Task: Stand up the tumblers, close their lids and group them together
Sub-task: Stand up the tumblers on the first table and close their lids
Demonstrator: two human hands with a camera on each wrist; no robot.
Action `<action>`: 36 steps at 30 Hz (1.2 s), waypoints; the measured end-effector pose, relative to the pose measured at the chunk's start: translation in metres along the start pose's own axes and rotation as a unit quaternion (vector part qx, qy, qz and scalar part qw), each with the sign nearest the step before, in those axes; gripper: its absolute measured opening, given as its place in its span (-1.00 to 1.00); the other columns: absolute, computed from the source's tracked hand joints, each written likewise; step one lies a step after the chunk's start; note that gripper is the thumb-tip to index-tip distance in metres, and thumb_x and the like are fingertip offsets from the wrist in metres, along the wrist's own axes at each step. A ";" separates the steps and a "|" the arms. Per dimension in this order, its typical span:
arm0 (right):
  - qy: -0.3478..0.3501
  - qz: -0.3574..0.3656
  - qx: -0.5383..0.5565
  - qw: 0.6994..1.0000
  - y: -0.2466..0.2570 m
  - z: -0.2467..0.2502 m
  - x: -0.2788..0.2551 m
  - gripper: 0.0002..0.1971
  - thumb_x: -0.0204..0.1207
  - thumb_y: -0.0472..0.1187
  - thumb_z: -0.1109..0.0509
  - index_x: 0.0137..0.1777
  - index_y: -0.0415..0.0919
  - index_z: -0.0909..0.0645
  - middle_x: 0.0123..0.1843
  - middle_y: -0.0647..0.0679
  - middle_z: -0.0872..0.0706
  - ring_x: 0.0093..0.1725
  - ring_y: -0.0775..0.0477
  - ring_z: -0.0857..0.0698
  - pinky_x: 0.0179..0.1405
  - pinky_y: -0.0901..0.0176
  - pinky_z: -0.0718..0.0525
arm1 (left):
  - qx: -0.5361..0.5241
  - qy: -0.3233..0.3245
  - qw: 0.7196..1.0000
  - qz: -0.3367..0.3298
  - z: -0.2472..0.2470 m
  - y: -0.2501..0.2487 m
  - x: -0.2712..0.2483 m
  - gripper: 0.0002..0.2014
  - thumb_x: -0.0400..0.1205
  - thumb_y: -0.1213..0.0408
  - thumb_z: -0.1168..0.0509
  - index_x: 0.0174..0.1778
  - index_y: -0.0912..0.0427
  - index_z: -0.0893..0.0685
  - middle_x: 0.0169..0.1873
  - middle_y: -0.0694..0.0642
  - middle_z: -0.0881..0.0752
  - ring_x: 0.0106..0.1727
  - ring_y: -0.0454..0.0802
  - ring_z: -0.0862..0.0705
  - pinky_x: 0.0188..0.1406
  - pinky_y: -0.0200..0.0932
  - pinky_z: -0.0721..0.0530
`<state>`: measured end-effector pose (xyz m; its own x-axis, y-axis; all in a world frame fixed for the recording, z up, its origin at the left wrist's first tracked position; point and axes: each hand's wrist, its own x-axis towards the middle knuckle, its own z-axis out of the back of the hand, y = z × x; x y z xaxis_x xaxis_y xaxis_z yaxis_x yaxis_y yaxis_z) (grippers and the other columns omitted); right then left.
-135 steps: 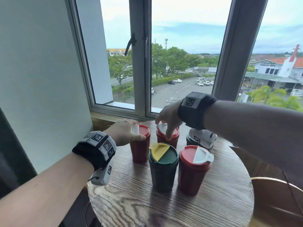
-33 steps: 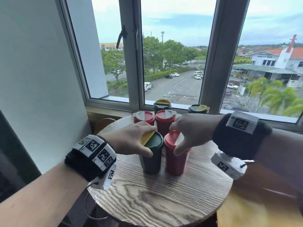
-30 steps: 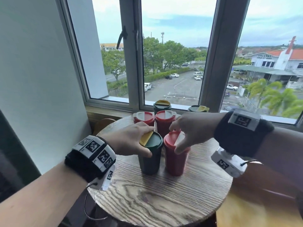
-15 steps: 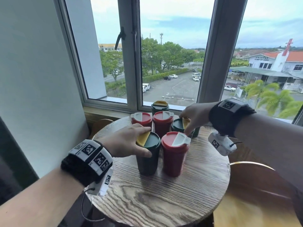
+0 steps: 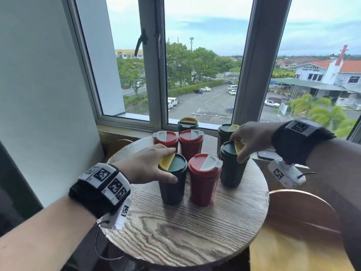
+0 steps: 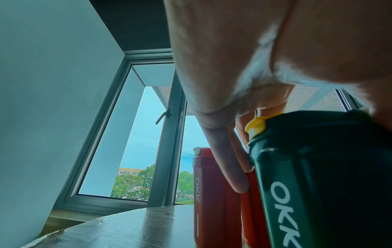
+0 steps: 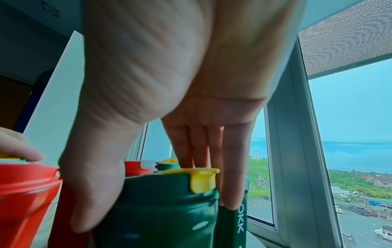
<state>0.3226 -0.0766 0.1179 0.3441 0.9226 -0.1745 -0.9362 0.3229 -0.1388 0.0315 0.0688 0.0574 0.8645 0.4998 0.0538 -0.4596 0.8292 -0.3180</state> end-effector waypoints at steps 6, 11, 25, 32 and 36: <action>-0.010 0.010 0.020 1.000 -0.004 0.008 -0.012 -0.13 0.28 0.30 -0.67 0.60 0.01 -0.58 0.38 0.05 -0.75 0.25 -0.05 -0.72 0.31 -0.11 -0.74 | 0.025 0.025 0.999 0.001 0.005 -0.002 -0.001 0.04 0.40 -0.26 -0.53 0.75 0.03 -0.25 0.60 -0.07 -0.39 0.55 -0.10 -0.39 0.31 -0.33 -0.27; -0.067 0.082 0.049 0.993 0.024 0.024 -0.023 -0.26 0.41 0.36 -0.55 0.50 -0.04 -0.66 0.32 0.04 -0.81 0.24 -0.06 -0.77 0.29 -0.11 -0.76 | 0.032 0.049 0.998 0.005 0.013 0.000 0.000 0.05 0.39 -0.21 -0.57 0.75 0.02 -0.25 0.60 -0.05 -0.35 0.59 -0.06 -0.33 0.47 -0.24 -0.28; -0.050 0.134 -0.001 0.990 0.088 -0.001 -0.003 -0.33 0.22 0.38 -0.60 0.22 -0.05 -0.76 0.03 0.07 -0.77 0.01 -0.01 -0.72 0.03 -0.08 -0.82 | 0.020 -0.057 0.997 0.056 0.002 -0.005 0.003 0.00 0.34 -0.24 -0.57 0.66 0.11 -0.42 0.45 0.04 -0.46 0.44 0.02 -0.49 0.36 -0.18 -0.43; -0.090 0.149 0.021 0.985 0.083 -0.003 0.023 -0.30 0.31 0.23 -0.67 0.43 -0.03 -0.68 0.21 0.07 -0.58 0.09 0.04 -0.55 -0.31 0.33 -0.39 | 0.004 -0.116 0.990 0.081 -0.001 -0.009 0.008 -0.06 0.38 -0.22 -0.55 0.62 0.17 -0.47 0.43 0.12 -0.48 0.46 0.09 -0.50 0.37 -0.12 -0.46; -0.098 0.150 0.022 0.984 0.083 -0.005 0.030 -0.34 0.34 0.24 -0.64 0.40 -0.04 -0.72 0.22 0.04 -0.60 0.13 0.03 -0.54 -0.32 0.38 -0.34 | 0.008 -0.111 0.990 0.088 -0.003 -0.009 0.009 -0.13 0.43 -0.21 -0.53 0.59 0.17 -0.50 0.42 0.10 -0.49 0.40 0.06 -0.53 0.24 -0.21 -0.42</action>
<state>0.2556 -0.0227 0.0961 0.0358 0.9993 -0.0089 -0.9972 0.0351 -0.0661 0.0439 0.0649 0.0577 0.7053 0.6785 0.2054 -0.6045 0.7269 -0.3258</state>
